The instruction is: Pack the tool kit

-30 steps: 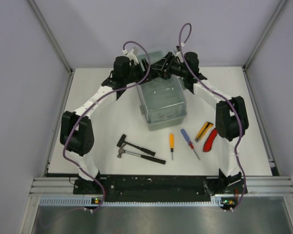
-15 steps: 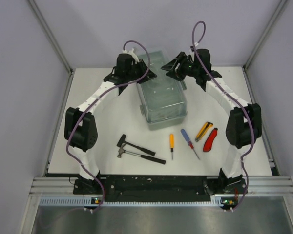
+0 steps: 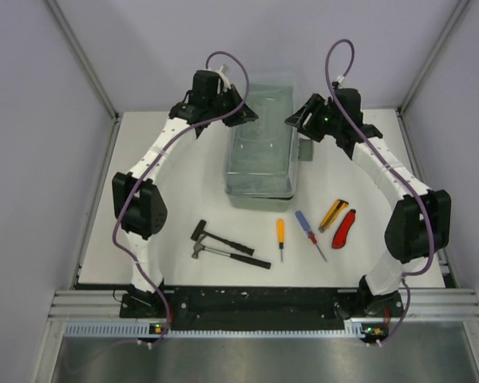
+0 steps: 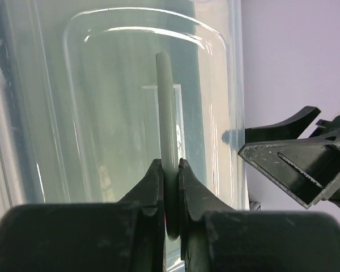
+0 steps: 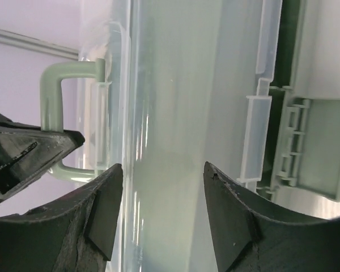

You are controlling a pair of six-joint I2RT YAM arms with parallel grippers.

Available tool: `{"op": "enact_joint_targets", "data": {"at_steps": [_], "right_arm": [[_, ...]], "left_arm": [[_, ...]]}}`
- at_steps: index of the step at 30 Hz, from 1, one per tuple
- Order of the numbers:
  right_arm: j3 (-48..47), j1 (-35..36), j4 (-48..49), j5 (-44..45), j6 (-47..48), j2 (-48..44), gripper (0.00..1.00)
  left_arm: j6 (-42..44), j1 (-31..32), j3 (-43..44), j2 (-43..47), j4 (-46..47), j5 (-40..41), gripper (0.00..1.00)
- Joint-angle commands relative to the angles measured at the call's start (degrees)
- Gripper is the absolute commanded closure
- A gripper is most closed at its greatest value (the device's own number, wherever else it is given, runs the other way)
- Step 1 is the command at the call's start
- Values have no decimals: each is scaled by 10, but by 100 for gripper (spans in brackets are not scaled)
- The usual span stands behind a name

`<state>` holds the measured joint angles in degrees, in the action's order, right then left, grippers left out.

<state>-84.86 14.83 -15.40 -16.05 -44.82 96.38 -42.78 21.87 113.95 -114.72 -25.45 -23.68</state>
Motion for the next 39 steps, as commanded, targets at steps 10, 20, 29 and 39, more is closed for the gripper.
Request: {"op": "enact_joint_targets", "data": {"at_steps": [10,20,29,39], "right_arm": [[117,-2,-17,131,79,-100,38],[122,16,-16,71,111,-48,39],[36,75,-87,116,129,57,50],[29,60,-136,215,77,78,91]], "left_arm": [[-7,-72,47,73,147,-51,100],[-23,-105,39,83,160,-78,100],[-27,-130,20,83,177,-123,100],[-20,-214,-14,78,186,-210,100]]}}
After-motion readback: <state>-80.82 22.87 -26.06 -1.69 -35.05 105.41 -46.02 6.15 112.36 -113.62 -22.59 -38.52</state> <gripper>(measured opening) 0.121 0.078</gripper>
